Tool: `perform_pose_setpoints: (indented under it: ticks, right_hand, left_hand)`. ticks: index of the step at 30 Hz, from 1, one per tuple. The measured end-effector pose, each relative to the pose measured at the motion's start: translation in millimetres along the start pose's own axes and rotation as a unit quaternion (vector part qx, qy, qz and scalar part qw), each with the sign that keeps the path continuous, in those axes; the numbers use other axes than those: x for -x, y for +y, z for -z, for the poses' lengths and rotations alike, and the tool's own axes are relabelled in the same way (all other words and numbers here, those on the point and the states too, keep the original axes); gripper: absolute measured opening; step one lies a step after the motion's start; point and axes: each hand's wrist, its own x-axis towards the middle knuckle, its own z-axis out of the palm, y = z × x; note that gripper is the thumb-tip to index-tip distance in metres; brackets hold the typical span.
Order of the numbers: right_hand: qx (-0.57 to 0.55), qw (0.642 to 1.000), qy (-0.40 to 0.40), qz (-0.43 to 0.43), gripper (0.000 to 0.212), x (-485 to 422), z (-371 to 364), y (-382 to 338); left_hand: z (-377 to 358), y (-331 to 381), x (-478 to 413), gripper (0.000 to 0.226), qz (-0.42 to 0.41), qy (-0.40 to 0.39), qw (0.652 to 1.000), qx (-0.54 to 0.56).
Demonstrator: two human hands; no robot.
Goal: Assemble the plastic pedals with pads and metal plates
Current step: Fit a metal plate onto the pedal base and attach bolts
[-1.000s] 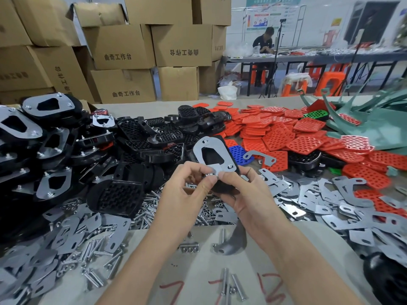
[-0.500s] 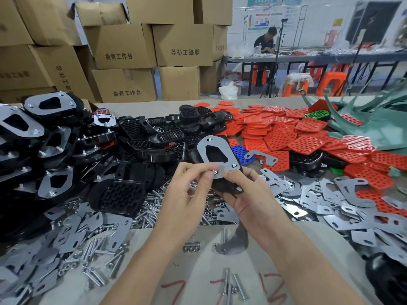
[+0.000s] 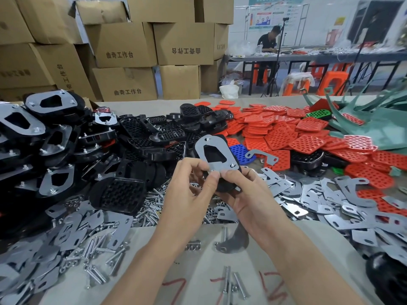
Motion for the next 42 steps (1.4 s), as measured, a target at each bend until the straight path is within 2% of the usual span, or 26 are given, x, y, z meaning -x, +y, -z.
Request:
perform_pose_setpoints:
  ticks: [2, 4, 5, 8, 12, 16, 22, 26, 33, 38, 42]
  right_hand:
    - [-0.007, 1.000, 0.001, 0.001, 0.026, -0.2, -0.3, -0.5]
    - [-0.024, 1.000, 0.007, 0.003, 0.023, -0.7, -0.4, -1.4]
    - [-0.028, 1.000, 0.010, 0.003, 0.023, -0.9, -0.7, -1.6]
    - [-0.017, 1.000, 0.004, 0.001, 0.031, -0.3, -1.0, -0.3]
    - [0.008, 1.000, -0.012, 0.000, 0.033, 0.8, -0.3, -0.4]
    - [-0.019, 1.000, 0.001, 0.000, 0.036, -0.7, 0.0, -1.6]
    - [-0.028, 0.999, 0.016, 0.000, 0.032, -0.4, -1.8, -1.4]
    - [-0.001, 1.000, 0.008, -0.003, 0.030, 1.1, -1.6, -1.6]
    - [-0.005, 1.000, 0.006, -0.007, 0.034, 0.0, -1.1, -0.1]
    - [0.011, 1.000, 0.018, -0.011, 0.054, -2.7, 0.0, 1.3]
    - [0.017, 1.000, 0.017, -0.010, 0.033, -2.1, 0.6, 2.1]
  left_hand:
    - [0.7, -1.0, 0.5, 0.011, -0.015, -0.005, 1.000, -0.013]
    - [1.9, -1.9, 1.5, 0.023, -0.027, -0.016, 0.999, -0.019]
    - [2.3, -2.3, 1.5, 0.028, -0.022, -0.012, 1.000, -0.015]
    - [2.5, -1.4, 0.0, 0.023, 0.016, 0.007, 0.999, 0.033]
    - [3.2, -2.0, -2.7, 0.035, 0.034, 0.013, 0.999, 0.010]
    - [1.4, -4.0, -0.2, 0.023, 0.004, 0.010, 1.000, -0.016]
    - [2.1, -1.4, 0.3, 0.018, 0.003, 0.017, 1.000, 0.003]
    - [-0.9, 2.1, 0.7, 0.026, 0.007, 0.015, 1.000, -0.013]
    - [-0.9, 0.2, 1.1, 0.010, -0.037, 0.031, 0.998, -0.031]
    - [-1.5, -2.4, 4.3, 0.022, -0.063, 0.010, 0.996, -0.056]
    - [-2.7, -1.2, 2.9, 0.013, -0.038, 0.020, 0.999, -0.023]
